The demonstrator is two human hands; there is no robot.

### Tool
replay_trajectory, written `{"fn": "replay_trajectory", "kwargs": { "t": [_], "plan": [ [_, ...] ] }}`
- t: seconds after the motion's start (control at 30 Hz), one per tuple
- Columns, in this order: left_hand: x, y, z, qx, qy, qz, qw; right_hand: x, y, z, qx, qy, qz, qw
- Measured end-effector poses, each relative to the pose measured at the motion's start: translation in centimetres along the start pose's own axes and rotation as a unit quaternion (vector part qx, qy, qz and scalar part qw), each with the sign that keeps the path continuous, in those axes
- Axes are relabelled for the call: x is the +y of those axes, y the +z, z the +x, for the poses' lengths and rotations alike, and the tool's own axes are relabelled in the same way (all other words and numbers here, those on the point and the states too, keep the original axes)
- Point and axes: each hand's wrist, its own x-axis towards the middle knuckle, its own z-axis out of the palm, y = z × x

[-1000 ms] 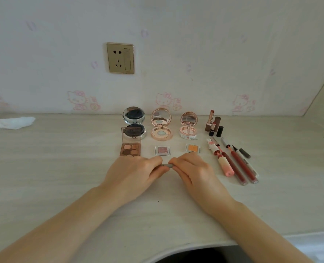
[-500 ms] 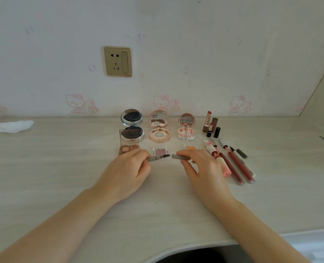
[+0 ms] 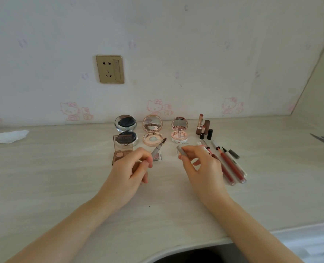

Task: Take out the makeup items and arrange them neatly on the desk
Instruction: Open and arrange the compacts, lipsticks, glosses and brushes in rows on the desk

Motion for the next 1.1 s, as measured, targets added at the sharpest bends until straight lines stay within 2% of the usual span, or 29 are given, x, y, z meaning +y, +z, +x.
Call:
{"fn": "replay_trajectory", "kwargs": {
  "t": [0.1,0.2,0.27,0.5,0.63,0.8,1.1],
  "plan": [
    [0.5,0.4,0.3,0.020,-0.032,-0.103,0.994,0.0,-0.6,-0.1,0.000,0.009,0.026,1.000],
    [0.7,1.1,0.9,-0.003,-0.030,-0.105,0.994,0.4,-2.4,-0.2,0.008,-0.016,0.026,1.000],
    [0.9,2.0,1.4,-0.019,-0.018,-0.076,0.997,0.9,-4.1,0.0,0.006,-0.019,0.013,1.000],
    [4.0,8.5,4.2,-0.065,0.037,0.013,0.997,6.2,-10.3,3.3,0.026,0.074,-0.010,0.997],
    [5.9,13.2,6.2,-0.093,0.071,0.077,0.990,10.0,-13.0,4.4,0.029,0.098,-0.067,0.992],
    [7.8,18.4,8.4,-0.088,0.123,0.170,0.974,13.0,-14.7,5.6,0.006,0.100,-0.139,0.985],
    [8.0,23.0,11.5,-0.146,0.113,0.282,0.942,16.0,-15.0,6.6,-0.010,0.110,-0.168,0.980]
  ]
}}
